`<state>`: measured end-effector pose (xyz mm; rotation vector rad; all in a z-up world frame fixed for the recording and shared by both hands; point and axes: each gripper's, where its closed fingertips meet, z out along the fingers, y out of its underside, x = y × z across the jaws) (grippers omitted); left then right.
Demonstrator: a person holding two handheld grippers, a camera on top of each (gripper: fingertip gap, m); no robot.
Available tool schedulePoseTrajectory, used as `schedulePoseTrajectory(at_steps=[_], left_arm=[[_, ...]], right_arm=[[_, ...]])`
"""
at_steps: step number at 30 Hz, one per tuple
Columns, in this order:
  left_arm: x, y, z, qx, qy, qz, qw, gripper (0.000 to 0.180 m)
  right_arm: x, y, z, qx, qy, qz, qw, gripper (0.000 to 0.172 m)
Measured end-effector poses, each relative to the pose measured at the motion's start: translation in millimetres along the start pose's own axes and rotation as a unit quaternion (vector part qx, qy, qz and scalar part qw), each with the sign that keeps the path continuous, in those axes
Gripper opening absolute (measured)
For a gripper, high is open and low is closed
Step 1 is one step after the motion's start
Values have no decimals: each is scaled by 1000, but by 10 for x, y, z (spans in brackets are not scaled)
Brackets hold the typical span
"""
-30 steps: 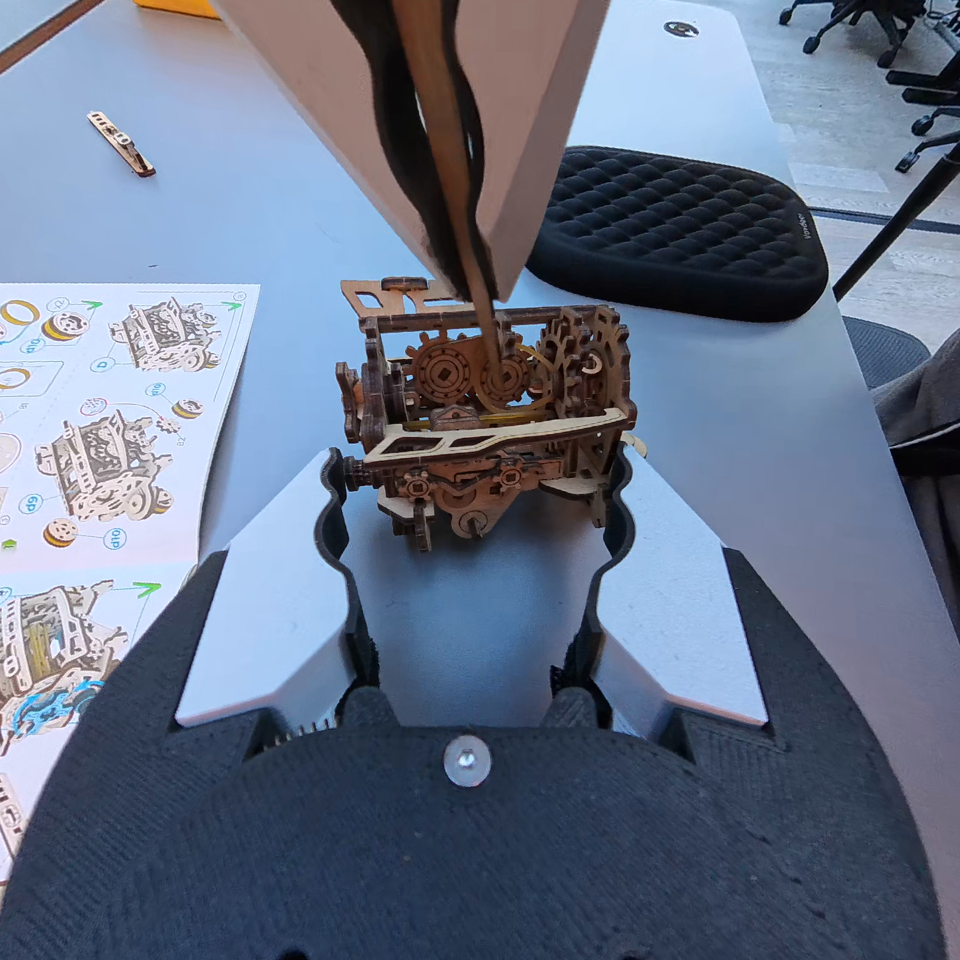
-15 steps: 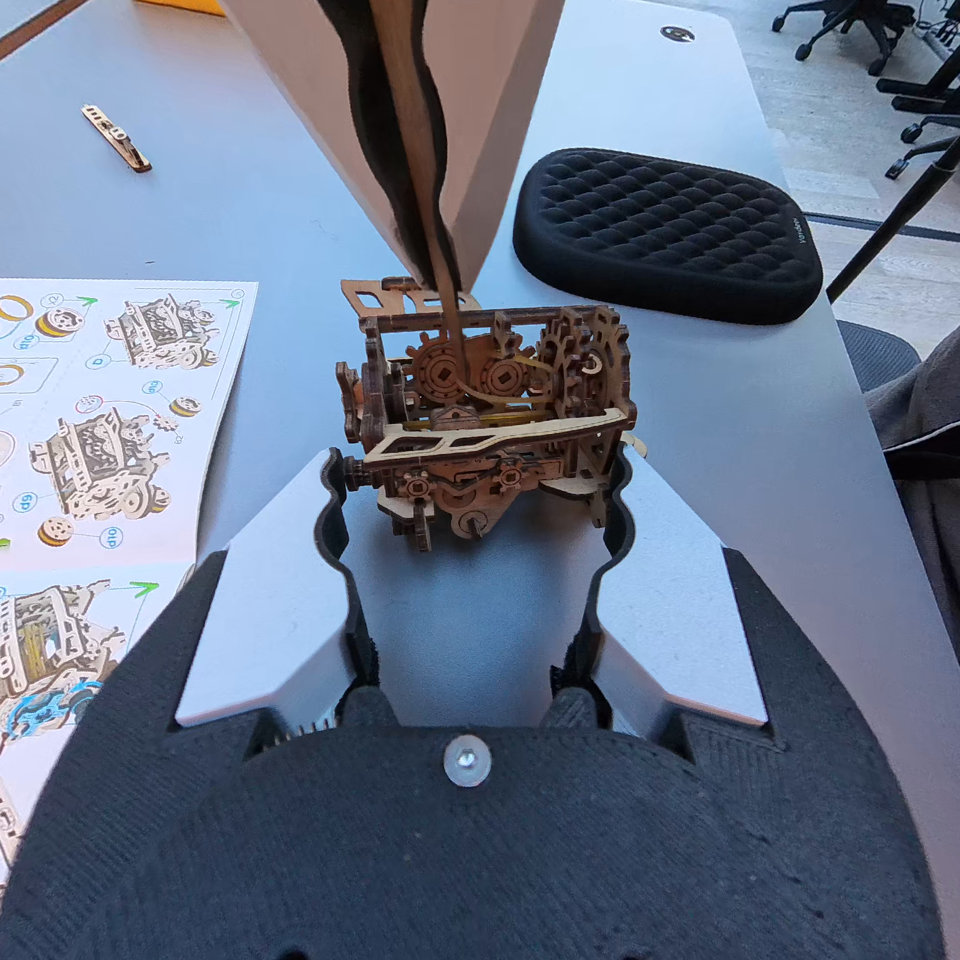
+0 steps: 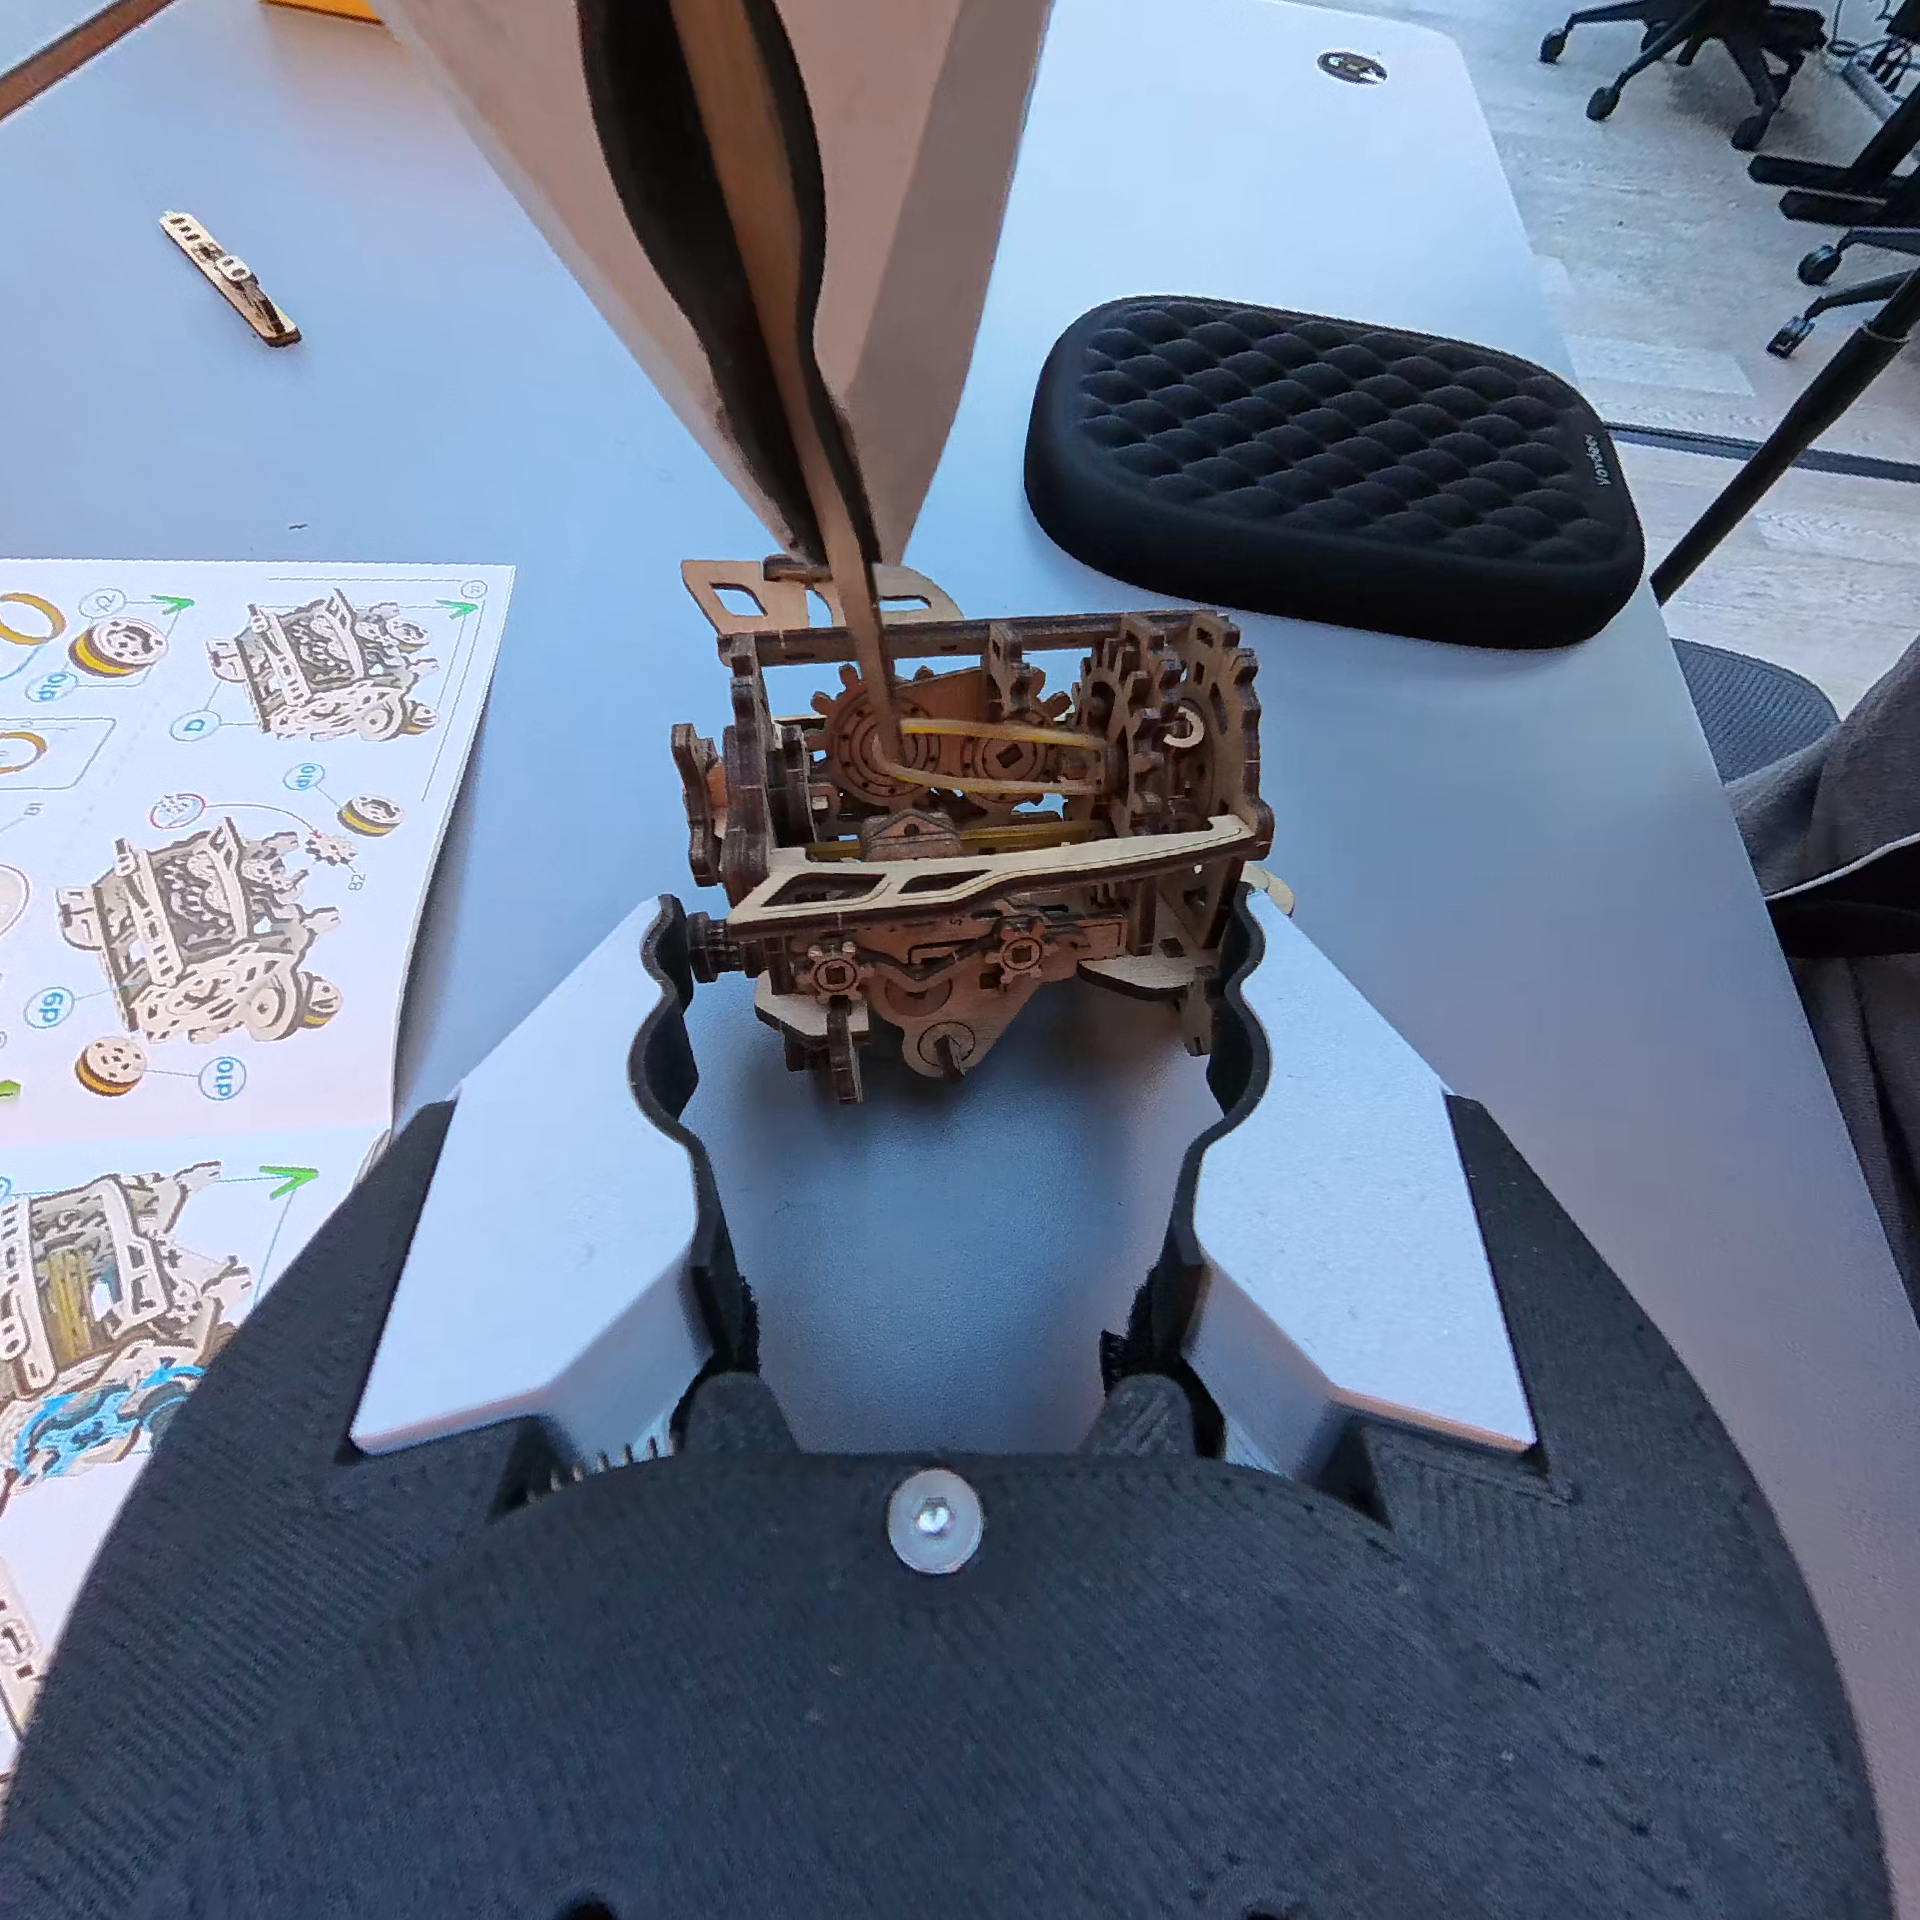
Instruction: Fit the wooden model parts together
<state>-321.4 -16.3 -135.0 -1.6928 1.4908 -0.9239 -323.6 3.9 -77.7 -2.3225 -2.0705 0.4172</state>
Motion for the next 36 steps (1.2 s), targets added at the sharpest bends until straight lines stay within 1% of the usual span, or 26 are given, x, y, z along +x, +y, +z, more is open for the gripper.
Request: schedulePoseTrajectory(at_steps=[7,16,22,36], left_arm=[[0,-2,0,0,1,-1,1000,100],[2,-2,0,0,0,0,1000,101],[-3,-4,-3,1,-1,-2,1000,100],[-39,-37,-37,15,-9,-6,1000,99]], right_arm=[[-8,-71,-16,4,-11,-4,1000,3],[28,-75,-18,-30,-30,5,999,3],[39,-117,-9,-14,-33,18,999,3],[27,-59,-75,28,-6,30,999,3]])
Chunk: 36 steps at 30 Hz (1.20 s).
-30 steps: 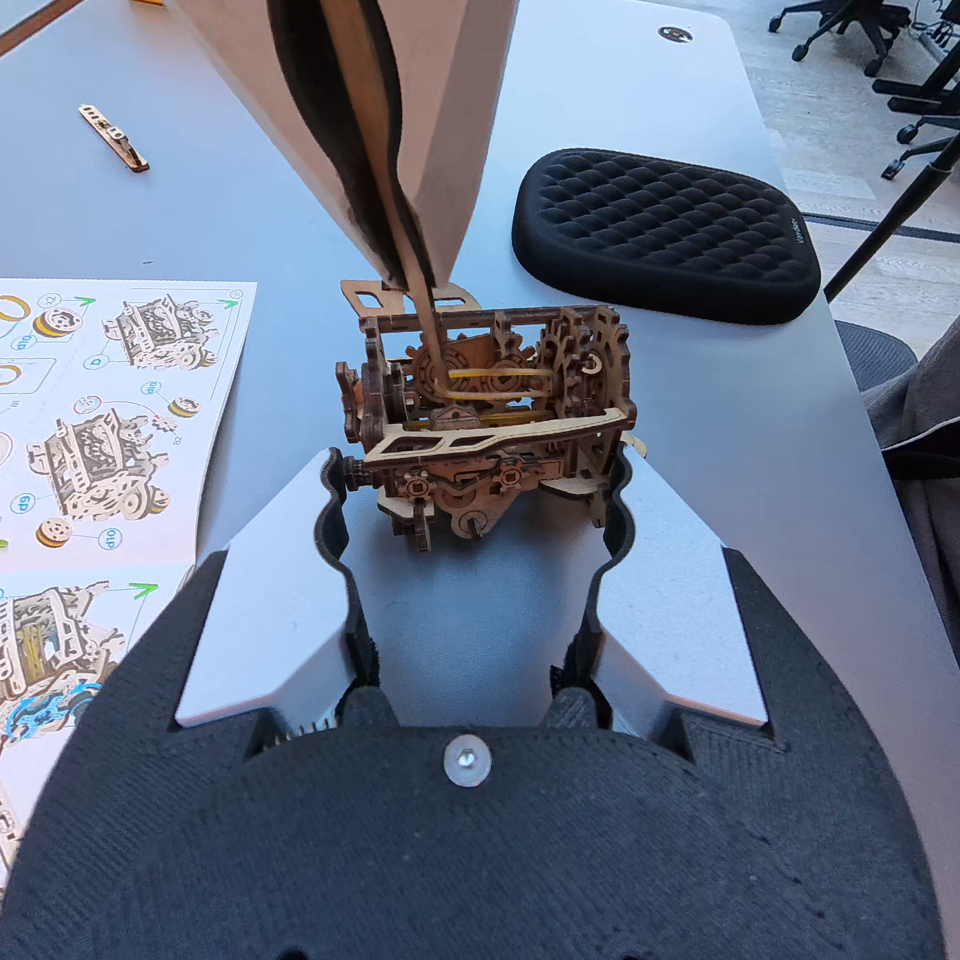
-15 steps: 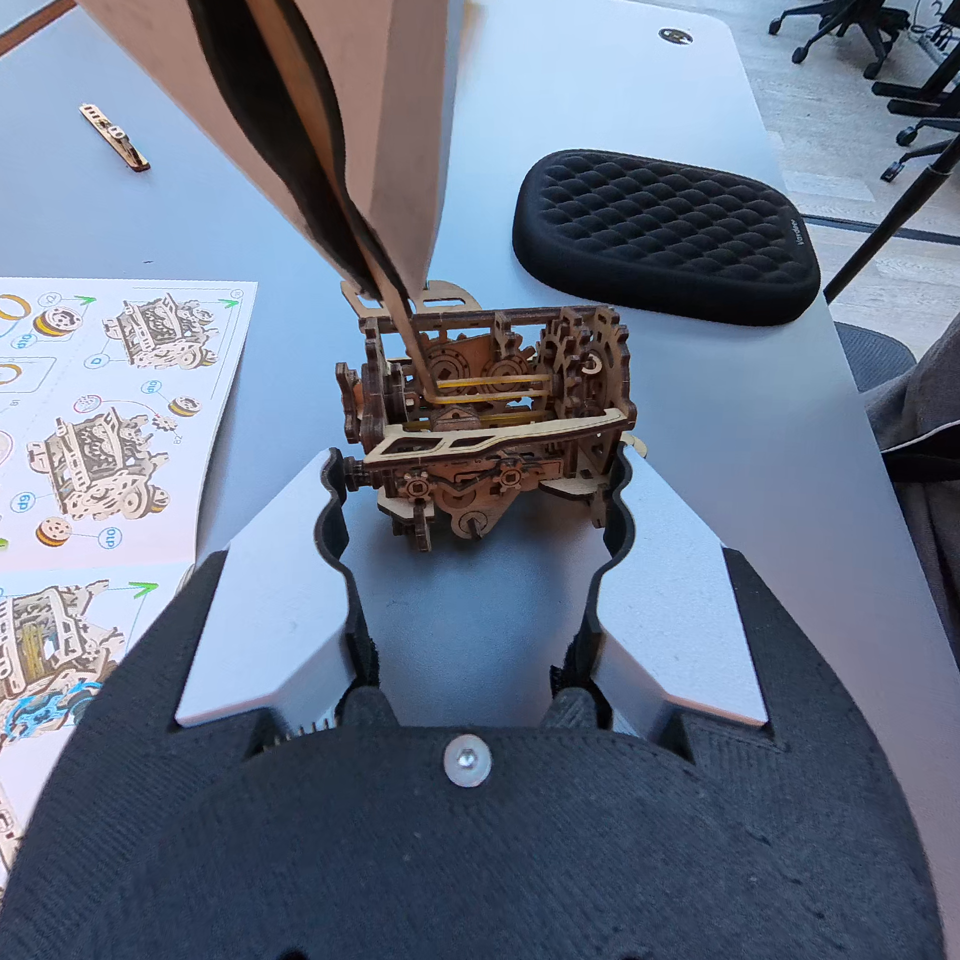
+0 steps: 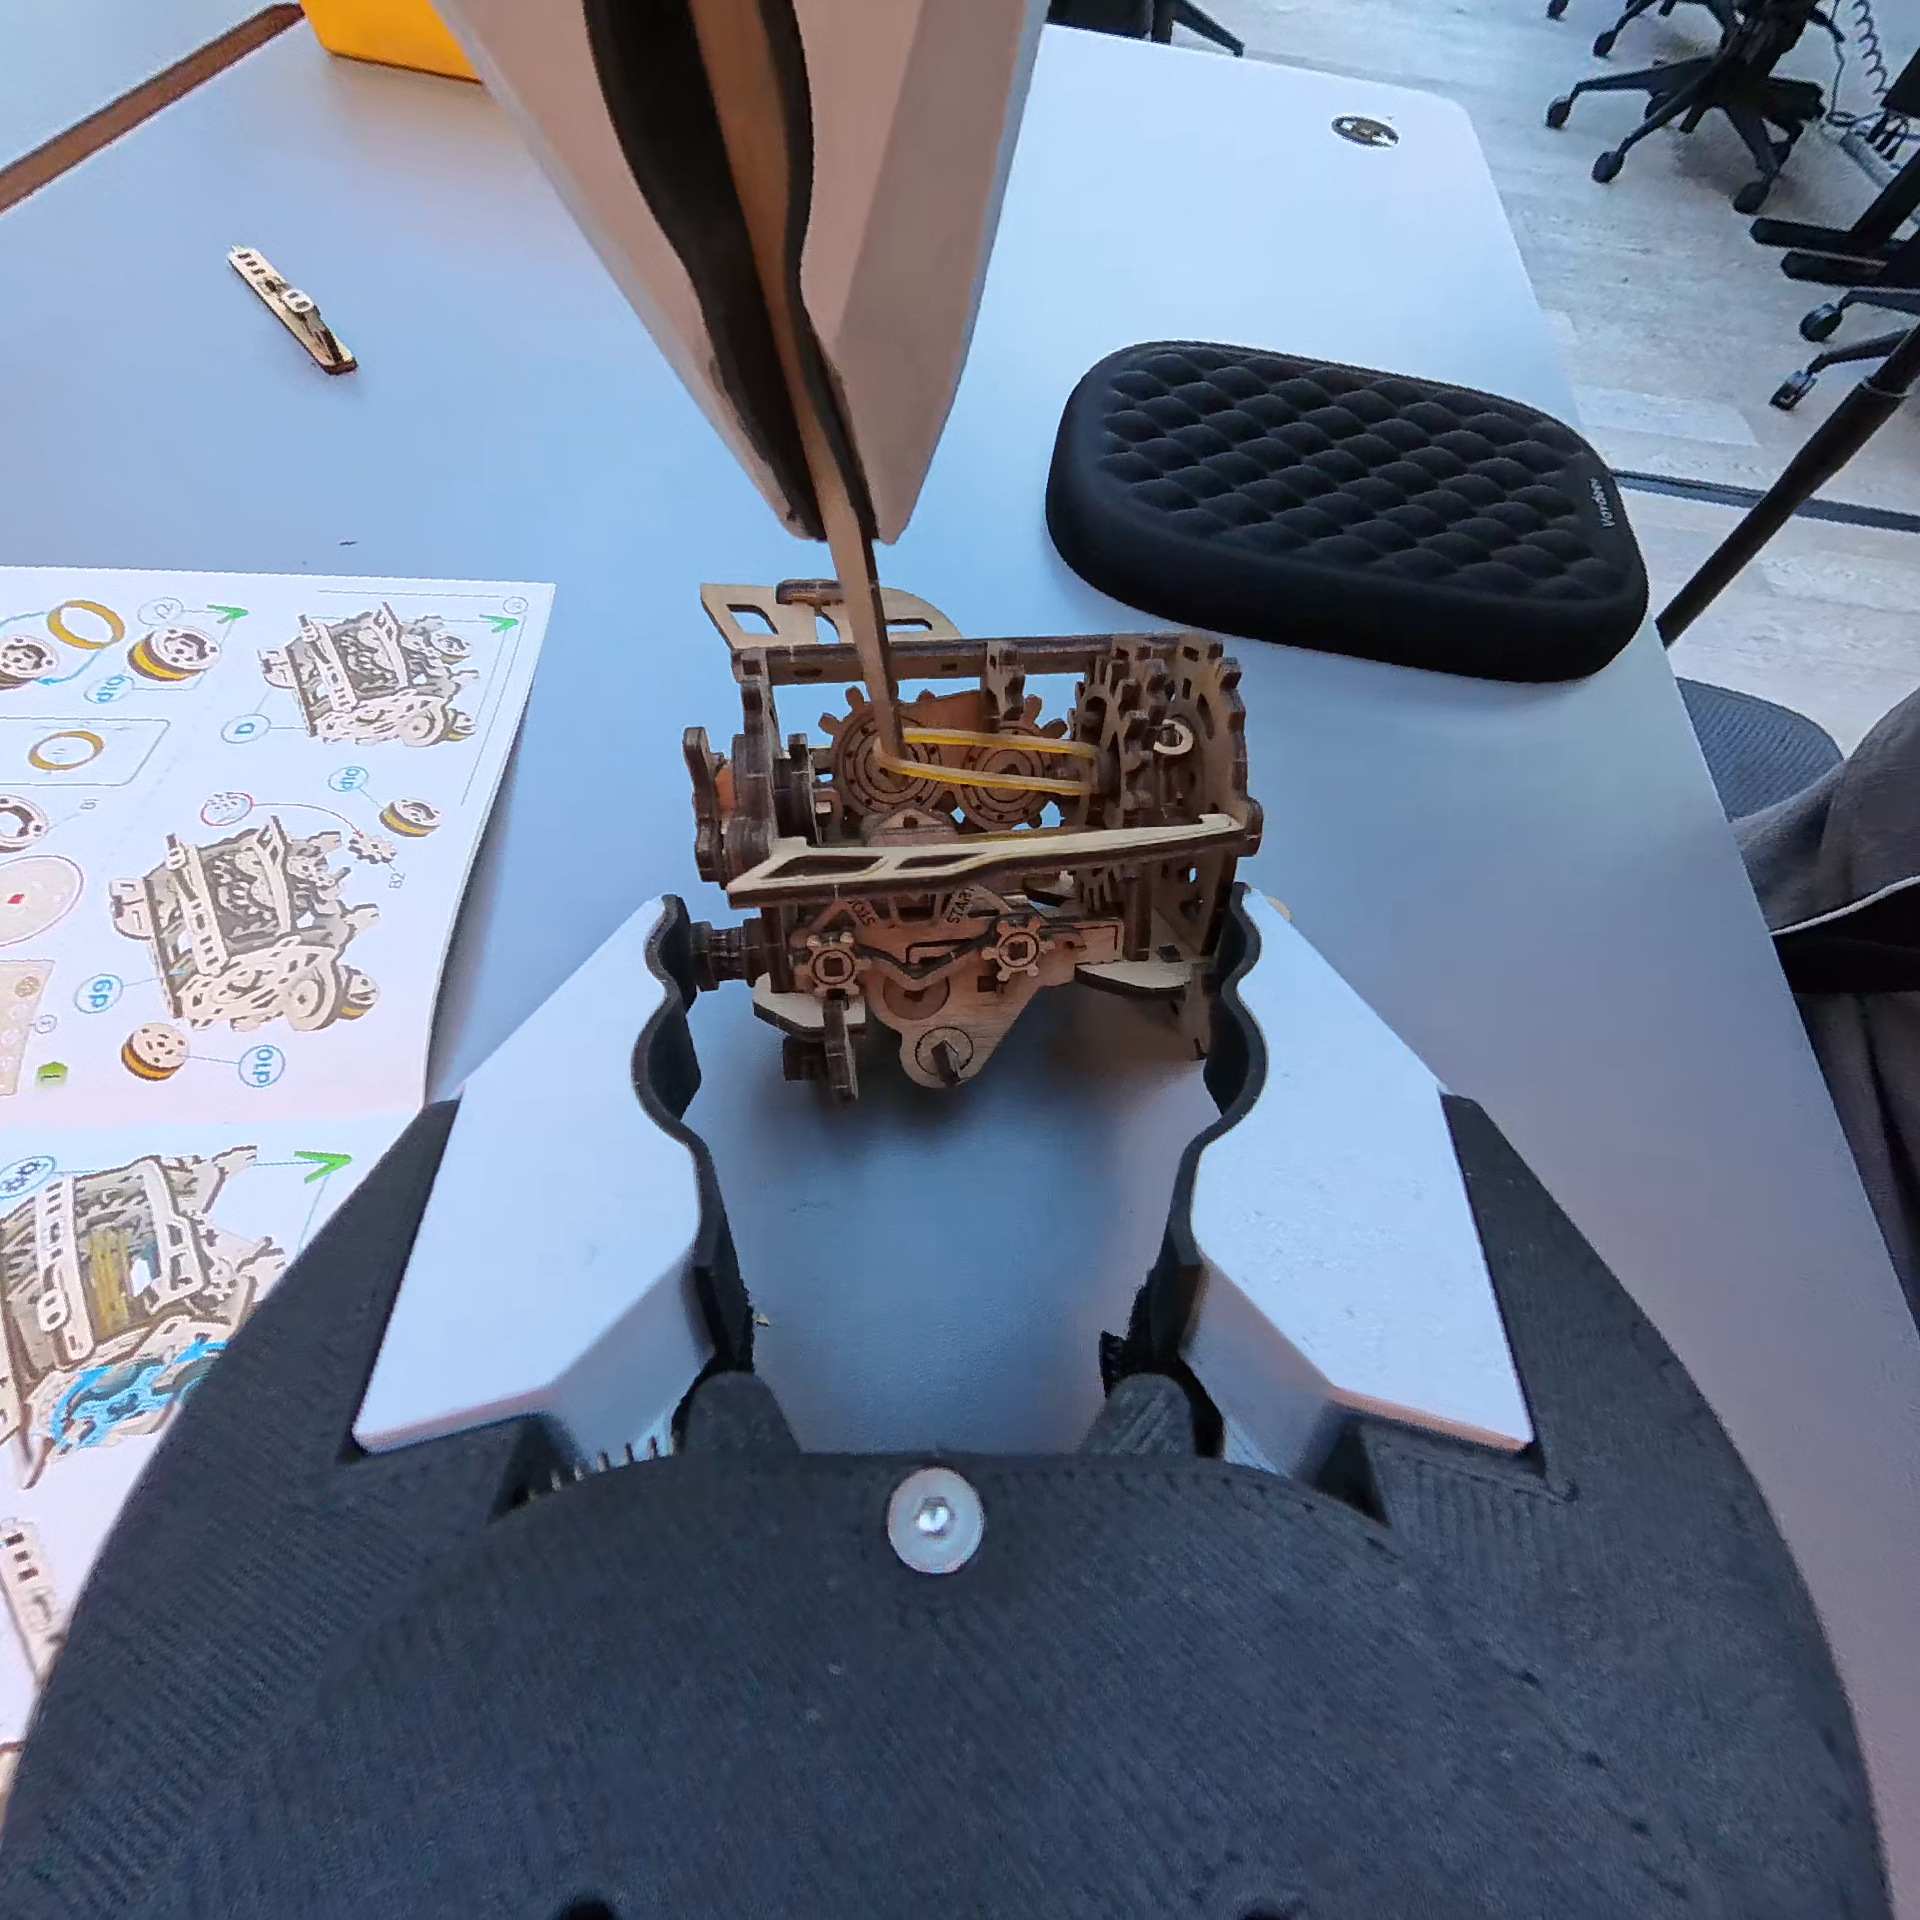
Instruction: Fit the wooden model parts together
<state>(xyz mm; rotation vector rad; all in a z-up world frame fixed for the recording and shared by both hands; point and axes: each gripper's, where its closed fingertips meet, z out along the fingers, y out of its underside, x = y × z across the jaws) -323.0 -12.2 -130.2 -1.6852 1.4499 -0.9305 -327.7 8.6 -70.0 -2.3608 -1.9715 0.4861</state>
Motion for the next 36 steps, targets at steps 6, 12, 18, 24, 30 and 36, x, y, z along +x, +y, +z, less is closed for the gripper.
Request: schedulePoseTrajectory(at_steps=[6,12,18,24,30,36], left_arm=[[14,-45,-88,20,0,-1,1000,96],[-5,-40,-113,18,0,-3,1000,90],[-17,-59,-120,25,0,-3,1000,88],[-19,-71,-95,25,0,-2,1000,88],[-21,-73,-89,25,0,-2,1000,88],[-23,-79,-78,26,0,-1,1000,88]], right_arm=[[2,-11,1,17,5,-2,1000,3],[14,-37,-15,31,11,-7,999,3],[-4,-79,-15,59,23,-23,998,3],[14,-108,-17,73,36,-30,996,3],[54,-117,16,71,50,-35,996,3],[83,-138,13,51,63,-46,996,3]])
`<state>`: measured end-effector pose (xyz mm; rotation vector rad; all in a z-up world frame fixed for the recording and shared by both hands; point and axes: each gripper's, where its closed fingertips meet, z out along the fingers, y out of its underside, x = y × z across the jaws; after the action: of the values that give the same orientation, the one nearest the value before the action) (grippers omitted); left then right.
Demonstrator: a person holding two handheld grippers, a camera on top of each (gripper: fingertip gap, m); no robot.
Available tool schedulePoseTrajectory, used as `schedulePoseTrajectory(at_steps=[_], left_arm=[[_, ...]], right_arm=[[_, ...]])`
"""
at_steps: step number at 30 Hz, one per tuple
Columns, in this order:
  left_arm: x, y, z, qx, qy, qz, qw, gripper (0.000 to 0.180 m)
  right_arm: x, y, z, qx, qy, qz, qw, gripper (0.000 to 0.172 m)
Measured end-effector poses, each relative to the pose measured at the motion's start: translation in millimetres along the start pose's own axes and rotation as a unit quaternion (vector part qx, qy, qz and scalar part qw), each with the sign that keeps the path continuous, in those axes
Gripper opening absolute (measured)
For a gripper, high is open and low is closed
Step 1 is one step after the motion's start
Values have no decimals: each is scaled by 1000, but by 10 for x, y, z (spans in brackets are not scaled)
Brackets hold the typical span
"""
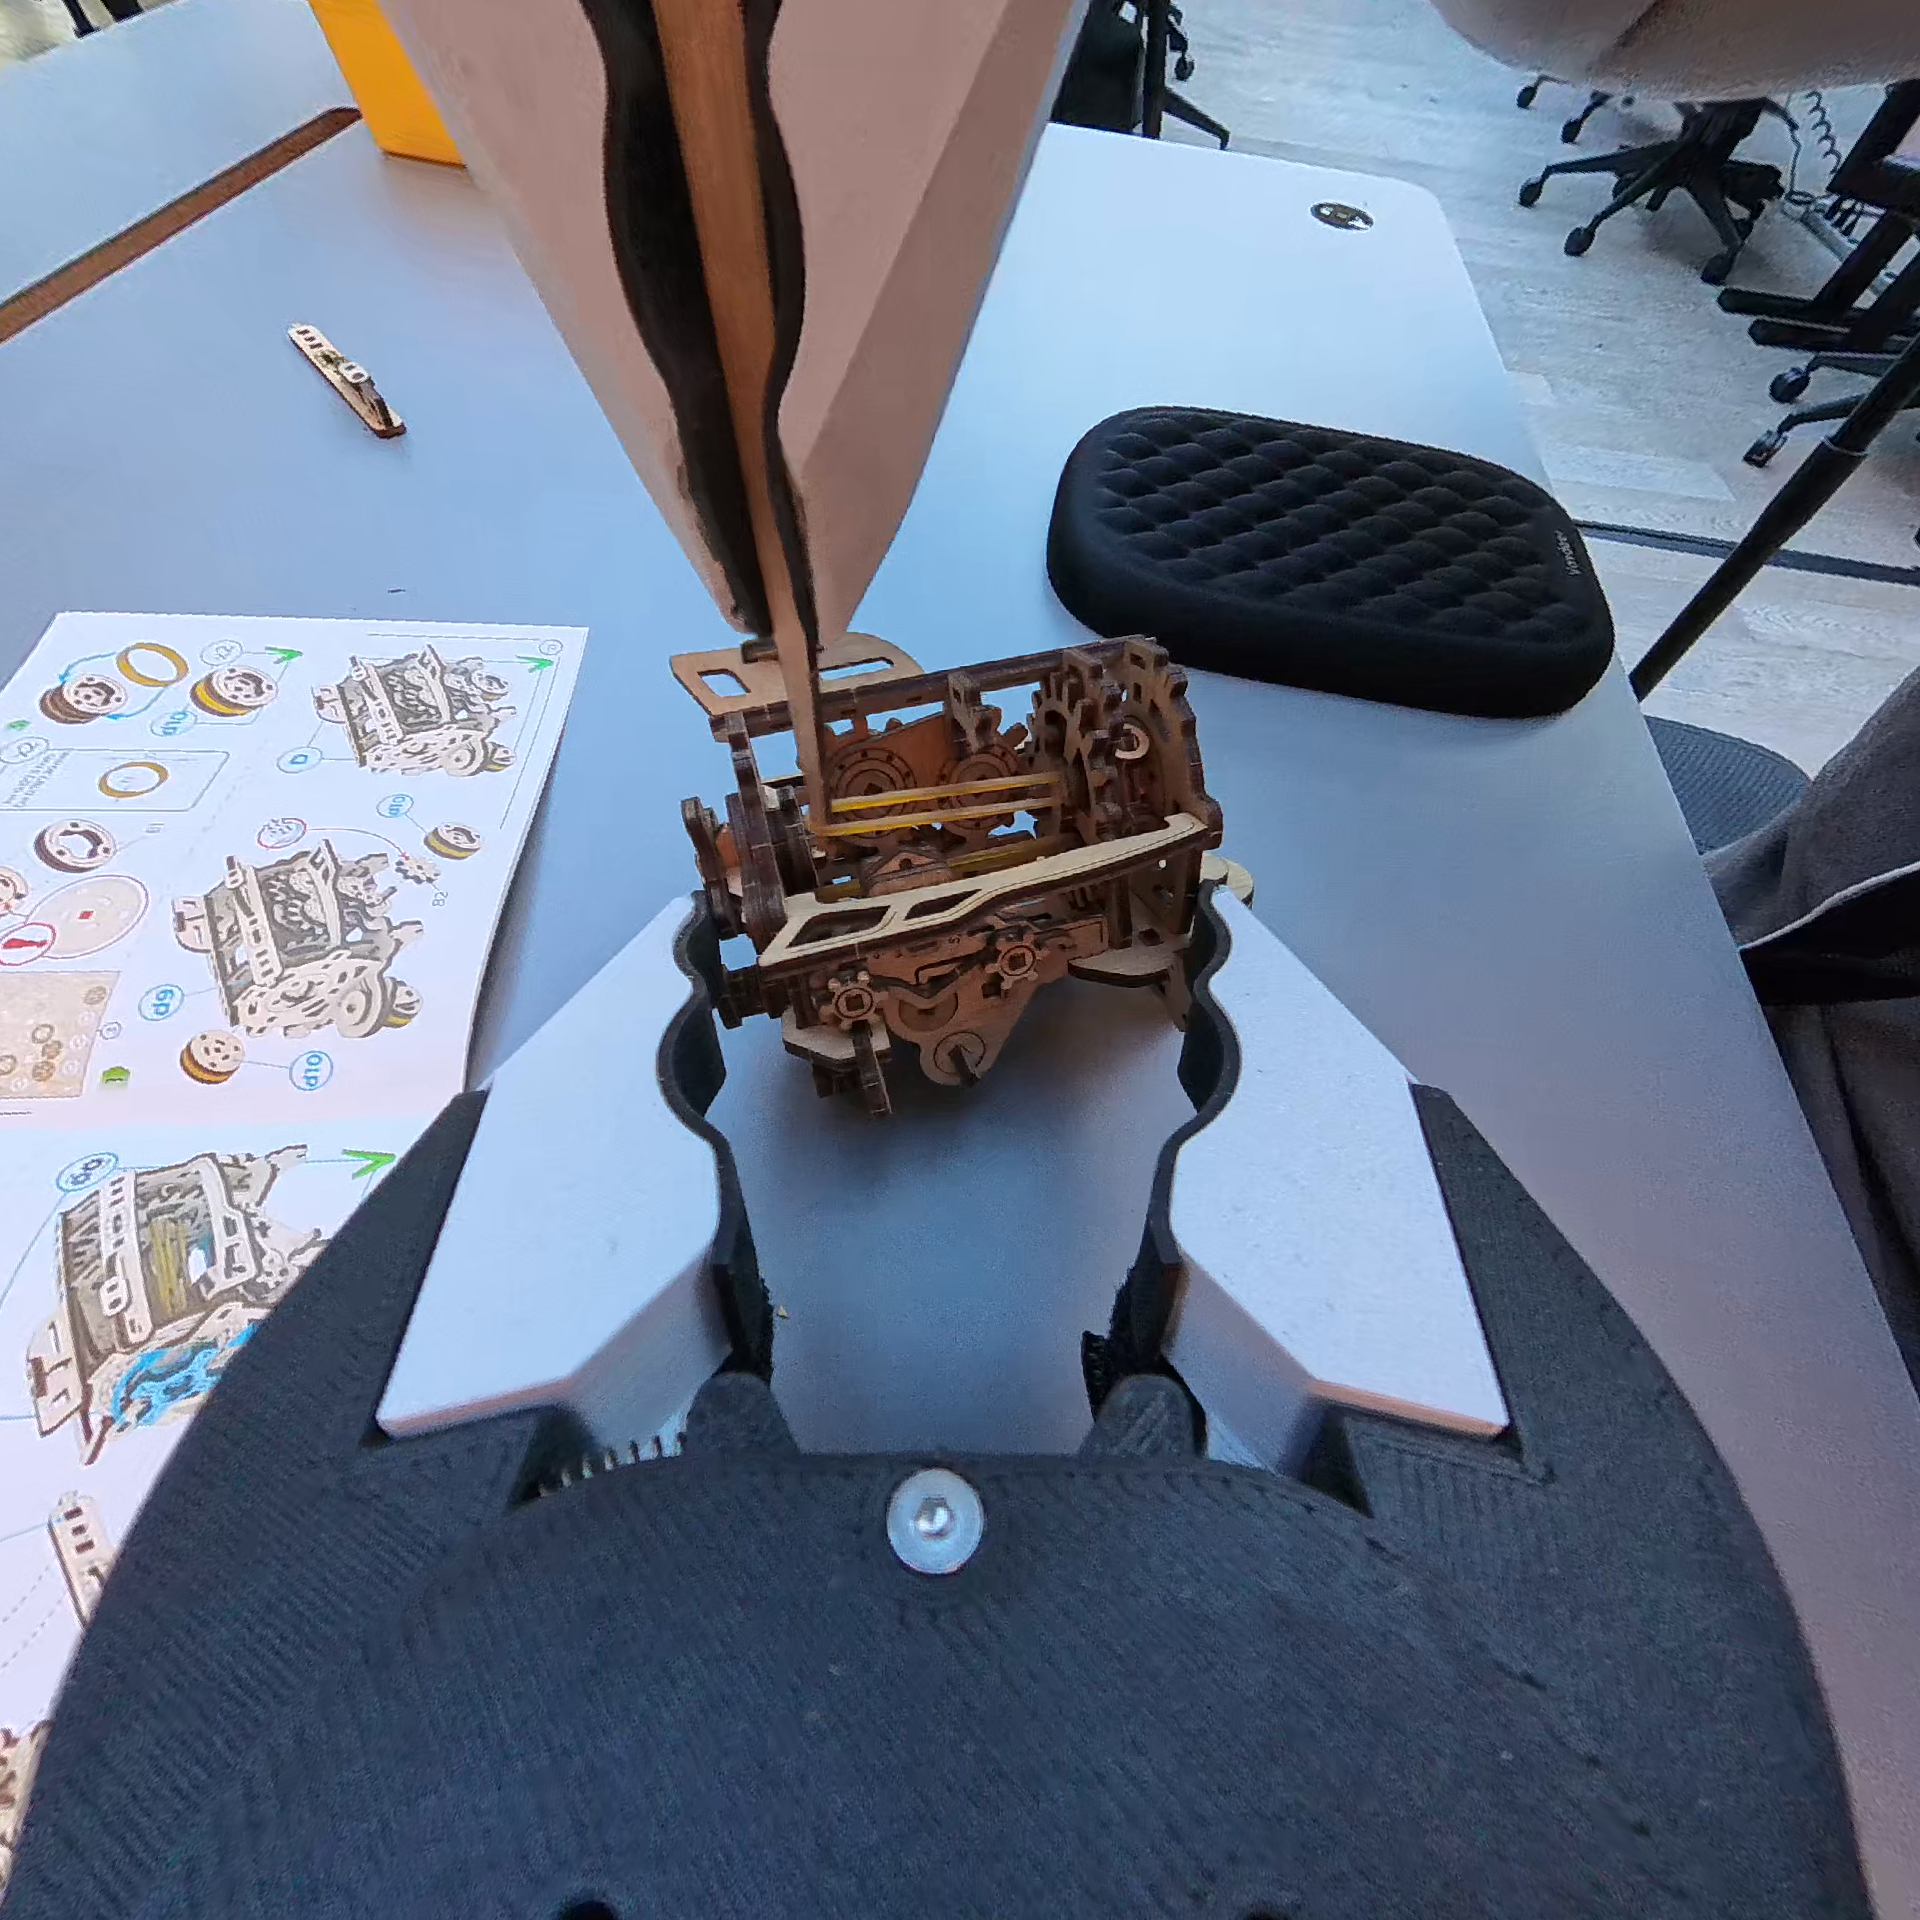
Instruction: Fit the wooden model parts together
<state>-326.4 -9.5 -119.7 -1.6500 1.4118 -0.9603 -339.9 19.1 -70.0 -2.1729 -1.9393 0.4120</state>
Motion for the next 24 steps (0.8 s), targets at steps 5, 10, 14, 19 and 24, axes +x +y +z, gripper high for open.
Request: schedulePoseTrajectory(at_steps=[5,10,14,19,24], left_arm=[[-1,0,2,0,-1,1,1000,88],[1,3,-1,2,-2,3,1000,88],[1,1,1,2,-1,3,1000,88],[16,-6,4,4,1,7,1000,88],[-21,-17,9,9,-17,14,1000,87]], right_arm=[[6,-14,25,-32,-5,-11,999,3],[-4,-24,46,-49,-20,-6,999,3],[10,-53,45,-42,-19,-5,999,3],[18,-79,43,-27,-10,-19,999,1],[6,-86,29,0,-17,-26,1000,0]])
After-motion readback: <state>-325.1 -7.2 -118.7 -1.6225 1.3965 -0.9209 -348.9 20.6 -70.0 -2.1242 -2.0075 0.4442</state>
